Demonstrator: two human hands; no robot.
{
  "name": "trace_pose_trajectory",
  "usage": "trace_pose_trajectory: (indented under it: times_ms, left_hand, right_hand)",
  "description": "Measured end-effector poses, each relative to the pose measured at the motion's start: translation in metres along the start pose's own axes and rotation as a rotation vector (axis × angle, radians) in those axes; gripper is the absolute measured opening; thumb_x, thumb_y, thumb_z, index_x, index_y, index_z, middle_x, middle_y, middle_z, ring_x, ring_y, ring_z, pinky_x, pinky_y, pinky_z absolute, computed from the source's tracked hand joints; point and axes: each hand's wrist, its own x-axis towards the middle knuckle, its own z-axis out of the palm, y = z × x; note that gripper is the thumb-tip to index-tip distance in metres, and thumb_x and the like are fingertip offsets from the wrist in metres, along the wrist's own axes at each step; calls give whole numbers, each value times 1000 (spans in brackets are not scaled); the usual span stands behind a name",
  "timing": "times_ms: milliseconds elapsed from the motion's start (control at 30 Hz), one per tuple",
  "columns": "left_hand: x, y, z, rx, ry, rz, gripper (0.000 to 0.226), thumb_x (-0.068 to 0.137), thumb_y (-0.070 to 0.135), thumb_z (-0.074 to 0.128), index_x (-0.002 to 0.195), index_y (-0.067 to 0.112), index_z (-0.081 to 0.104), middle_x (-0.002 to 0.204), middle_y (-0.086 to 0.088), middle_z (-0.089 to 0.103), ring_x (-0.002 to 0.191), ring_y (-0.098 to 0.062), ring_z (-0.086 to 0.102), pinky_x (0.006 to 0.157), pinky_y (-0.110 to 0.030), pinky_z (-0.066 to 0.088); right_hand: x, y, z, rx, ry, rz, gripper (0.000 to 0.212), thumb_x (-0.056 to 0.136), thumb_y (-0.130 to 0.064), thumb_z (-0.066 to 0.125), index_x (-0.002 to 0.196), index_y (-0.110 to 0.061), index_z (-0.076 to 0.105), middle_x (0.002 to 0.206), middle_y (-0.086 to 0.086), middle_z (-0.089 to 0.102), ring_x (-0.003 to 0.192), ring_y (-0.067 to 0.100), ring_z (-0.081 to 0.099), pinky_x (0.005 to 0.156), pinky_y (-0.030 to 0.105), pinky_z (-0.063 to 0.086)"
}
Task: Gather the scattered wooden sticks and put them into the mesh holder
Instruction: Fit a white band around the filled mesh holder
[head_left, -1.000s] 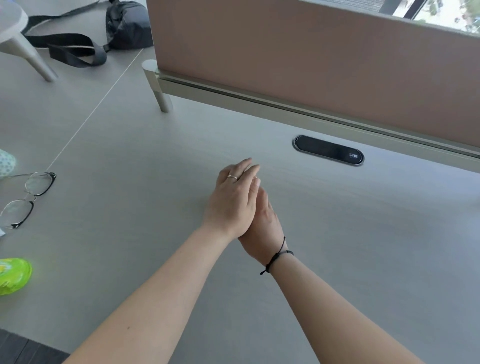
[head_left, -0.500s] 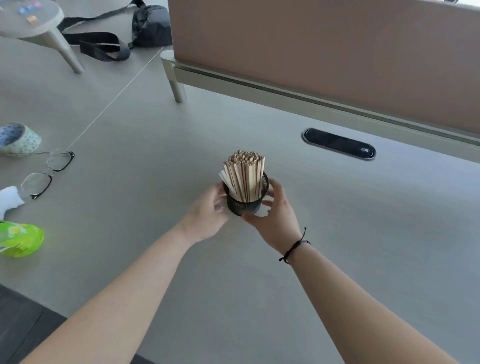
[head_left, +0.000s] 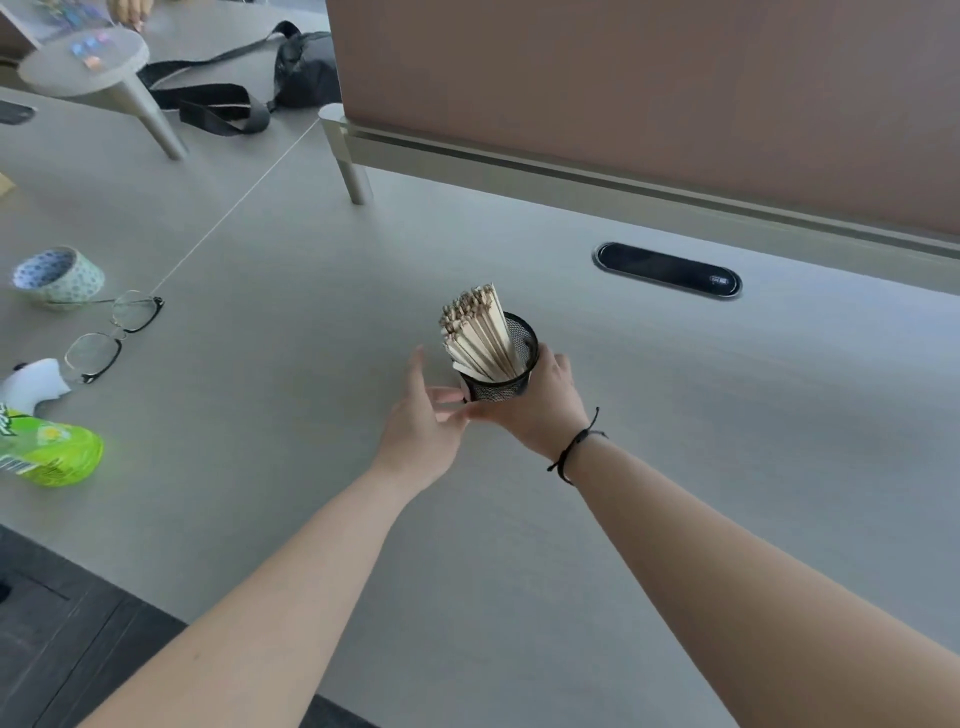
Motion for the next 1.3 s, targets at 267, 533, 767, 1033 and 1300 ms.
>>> trace_pose_trajectory:
  times_ms: [267,533,767,1033,1300]
  left_hand:
    - [42,-27,-3,23,-19,192,33,81,25,80,107,23,60,100,11,68,95,-2,69,84,-20,53]
    - [76,-43,5,-83,51,354,53,68,34,86,103,22,49,106,13,66,85,-11,70,81,-42,56]
    - [76,-41,7,150,172,450,67,57,60,84,112,31,58,94,5,62,86,-11,58,64,-22,40]
    - [61,-45,5,74,170,474,66,67,46,85,125,31,56,109,21,66,80,-2,65,69,-12,46]
    - [70,-43,13,166,315,582,30,80,34,77,106,20,72,84,5,76,76,-14,70,69,-34,53]
  right_hand:
    - [31,21,4,191,115,-66,76,53,-26,95,111,-23,46,105,-18,60,102,9,62,78,25,51]
    - [45,42,25,79,165,-236,80,50,-41,91,119,-29,51,118,-10,54,102,8,61,85,27,52]
    - [47,48,27,38,126,-304,93,46,-39,93,125,-31,45,122,-15,63,115,-1,58,99,36,49]
    - [34,44,36,-64,277,-323,77,59,-47,89,122,-31,48,110,-22,63,101,0,61,79,23,49]
    - [46,48,43,-276,406,-277,57,68,-66,73,110,-30,59,102,-14,70,103,14,62,96,35,42]
